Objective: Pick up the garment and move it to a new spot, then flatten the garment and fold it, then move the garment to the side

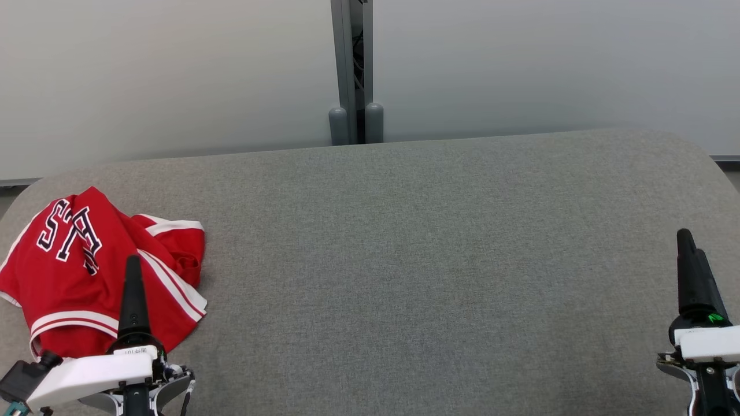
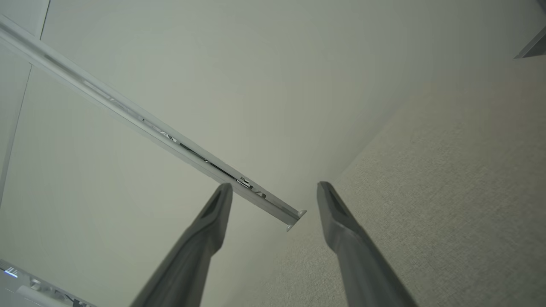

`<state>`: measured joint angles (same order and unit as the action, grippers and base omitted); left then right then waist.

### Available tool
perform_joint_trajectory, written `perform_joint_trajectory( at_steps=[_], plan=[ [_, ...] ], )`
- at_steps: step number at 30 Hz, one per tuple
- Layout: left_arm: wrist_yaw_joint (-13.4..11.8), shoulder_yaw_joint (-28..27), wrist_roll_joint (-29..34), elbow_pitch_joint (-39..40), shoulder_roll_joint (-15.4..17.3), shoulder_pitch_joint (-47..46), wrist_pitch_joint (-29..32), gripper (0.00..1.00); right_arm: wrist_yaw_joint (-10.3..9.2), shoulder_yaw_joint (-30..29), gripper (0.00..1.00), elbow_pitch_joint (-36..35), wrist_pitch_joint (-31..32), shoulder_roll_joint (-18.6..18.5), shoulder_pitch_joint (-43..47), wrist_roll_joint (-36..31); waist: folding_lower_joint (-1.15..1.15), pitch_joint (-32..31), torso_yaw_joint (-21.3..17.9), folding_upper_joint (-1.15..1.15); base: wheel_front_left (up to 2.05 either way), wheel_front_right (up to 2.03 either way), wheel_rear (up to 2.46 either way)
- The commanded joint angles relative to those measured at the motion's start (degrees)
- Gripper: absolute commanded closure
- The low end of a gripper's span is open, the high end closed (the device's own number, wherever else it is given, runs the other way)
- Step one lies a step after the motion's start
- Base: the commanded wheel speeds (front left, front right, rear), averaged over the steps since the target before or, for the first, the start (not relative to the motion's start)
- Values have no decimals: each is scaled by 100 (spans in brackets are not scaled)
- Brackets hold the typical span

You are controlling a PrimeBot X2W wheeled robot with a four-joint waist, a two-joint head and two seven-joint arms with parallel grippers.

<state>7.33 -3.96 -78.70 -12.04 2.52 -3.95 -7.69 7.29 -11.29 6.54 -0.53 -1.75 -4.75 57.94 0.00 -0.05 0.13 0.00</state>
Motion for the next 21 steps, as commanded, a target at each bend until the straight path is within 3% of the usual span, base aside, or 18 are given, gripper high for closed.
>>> perform_joint_trajectory(
  at_steps=[1,2,7,13,21],
  plan=[
    [14,-43,149,123,20,-148,-36,0,20,45,0,-233,-73,-63,-181,-462,0,6,6,0,0,0,0],
    [15,-62,383,195,22,-148,-59,0,20,47,0,-372,-122,-64,-175,-900,0,11,13,0,0,0,0],
    [-10,-57,901,358,22,-142,-110,0,21,113,0,-522,-219,-66,-165,-1312,0,16,19,0,0,0,0],
    [-281,109,1686,699,26,-113,-179,0,22,234,0,-584,-354,-75,-168,-1758,0,32,6,0,0,0,0],
    [-619,392,2641,1052,28,15,-263,0,23,481,0,-744,-528,-83,-188,-2828,0,63,-19,0,0,0,0]
  ],
)
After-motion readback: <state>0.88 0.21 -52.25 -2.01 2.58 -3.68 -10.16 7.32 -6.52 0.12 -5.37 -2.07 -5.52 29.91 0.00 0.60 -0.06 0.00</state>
